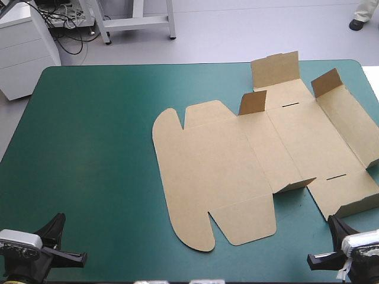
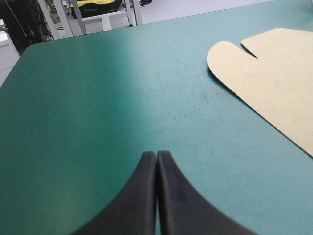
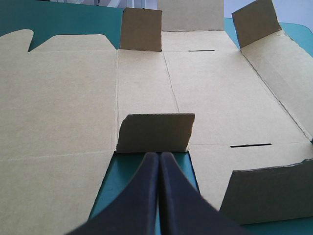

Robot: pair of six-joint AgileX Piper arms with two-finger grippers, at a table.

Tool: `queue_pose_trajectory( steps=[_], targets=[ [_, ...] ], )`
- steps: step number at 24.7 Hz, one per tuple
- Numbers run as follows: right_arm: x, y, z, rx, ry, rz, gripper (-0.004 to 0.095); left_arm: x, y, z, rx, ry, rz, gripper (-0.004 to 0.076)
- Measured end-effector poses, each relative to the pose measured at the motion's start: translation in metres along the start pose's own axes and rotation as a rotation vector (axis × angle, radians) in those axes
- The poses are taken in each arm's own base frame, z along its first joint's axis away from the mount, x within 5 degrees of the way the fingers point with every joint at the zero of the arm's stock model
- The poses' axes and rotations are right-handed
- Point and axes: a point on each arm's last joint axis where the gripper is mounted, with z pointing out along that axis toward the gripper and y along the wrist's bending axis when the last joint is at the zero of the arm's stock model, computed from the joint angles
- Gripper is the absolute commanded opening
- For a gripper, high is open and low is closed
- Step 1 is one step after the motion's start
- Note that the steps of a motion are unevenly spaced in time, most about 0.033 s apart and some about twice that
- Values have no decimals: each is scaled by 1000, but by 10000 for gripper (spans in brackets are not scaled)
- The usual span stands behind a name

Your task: Fold the box

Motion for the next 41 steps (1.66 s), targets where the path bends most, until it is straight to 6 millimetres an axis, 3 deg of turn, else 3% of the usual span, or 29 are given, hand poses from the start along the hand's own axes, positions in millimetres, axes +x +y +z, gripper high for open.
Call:
queue_pose_trajectory(
  steps=[4, 6, 13, 15, 22, 32, 38, 41],
  targets=[
    [0, 0, 0, 0, 0, 0, 21, 0, 0, 0, 0, 0, 0, -32],
    [0, 0, 0, 0, 0, 0, 104, 0, 0, 0, 0, 0, 0, -32],
    [0, 0, 0, 0, 0, 0, 701, 0, 0, 0, 0, 0, 0, -32],
    [0, 0, 0, 0, 0, 0, 754, 0, 0, 0, 0, 0, 0, -32],
    [0, -2, 0, 23, 2, 41, 760, 0, 0, 0, 0, 0, 0, -32],
    [0, -10, -1, 102, -31, 656, 759, 0, 0, 0, 0, 0, 0, -32],
    [0, -8, 1, 89, -33, 871, 756, 0, 0, 0, 0, 0, 0, -32],
    [-5, -7, 14, 86, 32, 925, 755, 0, 0, 0, 0, 0, 0, -32]
  ],
)
